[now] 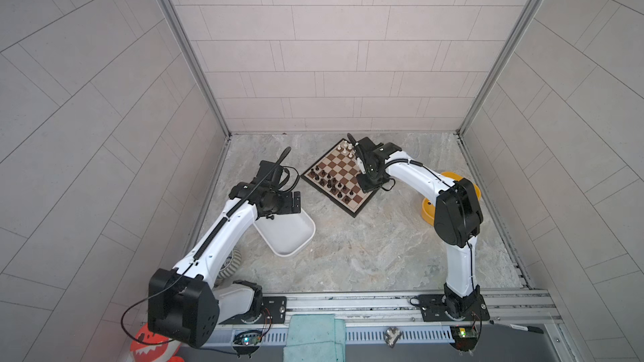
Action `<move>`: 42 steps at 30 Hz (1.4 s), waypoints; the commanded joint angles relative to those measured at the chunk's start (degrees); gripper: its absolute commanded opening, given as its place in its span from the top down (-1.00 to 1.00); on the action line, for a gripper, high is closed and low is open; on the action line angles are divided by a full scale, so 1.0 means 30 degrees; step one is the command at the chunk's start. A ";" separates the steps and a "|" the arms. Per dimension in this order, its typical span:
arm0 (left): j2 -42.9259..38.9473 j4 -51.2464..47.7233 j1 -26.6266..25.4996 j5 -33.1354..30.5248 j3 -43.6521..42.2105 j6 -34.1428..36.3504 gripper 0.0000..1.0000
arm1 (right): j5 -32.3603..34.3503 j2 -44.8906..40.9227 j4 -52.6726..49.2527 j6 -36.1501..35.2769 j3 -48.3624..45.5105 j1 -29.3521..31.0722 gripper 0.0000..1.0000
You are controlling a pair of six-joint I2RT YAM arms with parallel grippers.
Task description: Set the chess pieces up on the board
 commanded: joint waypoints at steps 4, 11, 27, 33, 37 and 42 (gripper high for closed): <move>-0.0795 0.0451 0.0306 -0.0008 -0.0267 0.0029 -1.00 | 0.0703 0.1583 -0.2139 -0.0683 0.1863 0.0484 1.00; -0.0997 0.0539 0.0517 0.0313 -0.0356 -0.0047 -1.00 | 0.0591 0.3010 -0.2625 -0.0852 0.2996 0.0663 1.00; -0.1044 0.0468 0.0575 0.0144 -0.0354 -0.0075 -1.00 | 0.0183 0.5135 -0.3372 -0.1038 0.4813 0.0986 1.00; -0.1051 0.0453 0.0550 0.0130 -0.0335 -0.0092 -1.00 | 0.0240 0.5381 -0.3813 -0.1144 0.5099 0.1032 1.00; -0.1064 0.0439 0.0575 0.0102 -0.0348 -0.0092 -1.00 | 0.0127 0.5376 -0.3999 -0.1187 0.5150 0.1079 1.00; -0.1114 0.0458 0.0559 0.0095 -0.0365 -0.0105 -1.00 | 0.0181 0.5345 -0.4282 -0.1276 0.5171 0.1137 1.00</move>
